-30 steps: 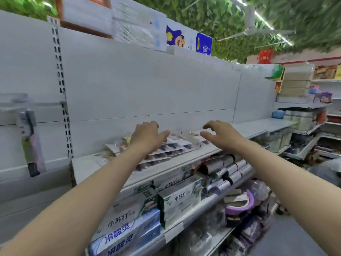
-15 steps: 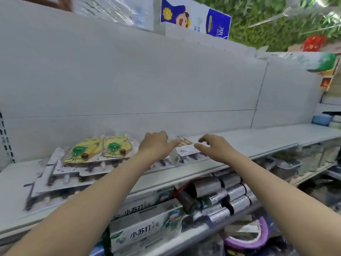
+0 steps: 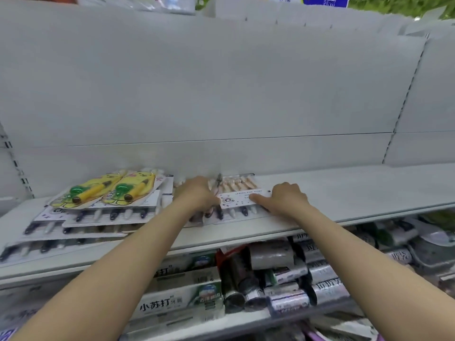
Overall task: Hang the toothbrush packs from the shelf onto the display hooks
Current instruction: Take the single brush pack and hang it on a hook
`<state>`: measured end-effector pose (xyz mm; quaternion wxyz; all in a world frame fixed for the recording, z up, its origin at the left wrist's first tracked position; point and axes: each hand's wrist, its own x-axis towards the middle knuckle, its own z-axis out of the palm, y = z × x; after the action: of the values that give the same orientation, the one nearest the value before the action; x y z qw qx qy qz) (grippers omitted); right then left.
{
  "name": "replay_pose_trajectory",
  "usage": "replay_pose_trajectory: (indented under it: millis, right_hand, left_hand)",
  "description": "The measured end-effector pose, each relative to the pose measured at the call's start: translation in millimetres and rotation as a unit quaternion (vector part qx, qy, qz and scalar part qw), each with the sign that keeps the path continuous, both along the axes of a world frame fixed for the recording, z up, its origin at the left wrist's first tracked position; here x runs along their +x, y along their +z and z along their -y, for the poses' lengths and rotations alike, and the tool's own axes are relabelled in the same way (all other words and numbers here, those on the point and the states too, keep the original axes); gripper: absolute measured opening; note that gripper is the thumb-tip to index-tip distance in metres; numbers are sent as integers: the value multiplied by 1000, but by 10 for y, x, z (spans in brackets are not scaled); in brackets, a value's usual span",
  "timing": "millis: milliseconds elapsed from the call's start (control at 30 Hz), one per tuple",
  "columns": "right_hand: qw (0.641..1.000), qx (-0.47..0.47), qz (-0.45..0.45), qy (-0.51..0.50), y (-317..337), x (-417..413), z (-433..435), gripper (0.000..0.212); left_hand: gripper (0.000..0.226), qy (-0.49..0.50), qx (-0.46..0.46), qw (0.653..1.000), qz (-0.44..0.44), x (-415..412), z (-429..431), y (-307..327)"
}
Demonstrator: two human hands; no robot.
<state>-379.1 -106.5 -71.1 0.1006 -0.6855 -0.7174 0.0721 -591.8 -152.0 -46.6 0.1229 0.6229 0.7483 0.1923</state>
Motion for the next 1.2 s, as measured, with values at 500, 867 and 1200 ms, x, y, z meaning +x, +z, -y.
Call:
replay_pose_trajectory:
  millis: [500,867,1200]
  right_hand:
    - [887,-36,-461,-6,154,89,-158,43]
    - [871,-89,-483,-24,420,514,-77,36]
    - [745,172,-642,57,834,259,979,39]
  left_hand:
    - [34,61,59,961,262,-144,-50,-234]
    - [14,53,140,843,517,-125,133,-53]
    - [9,12,227,773,592,-430,858,31]
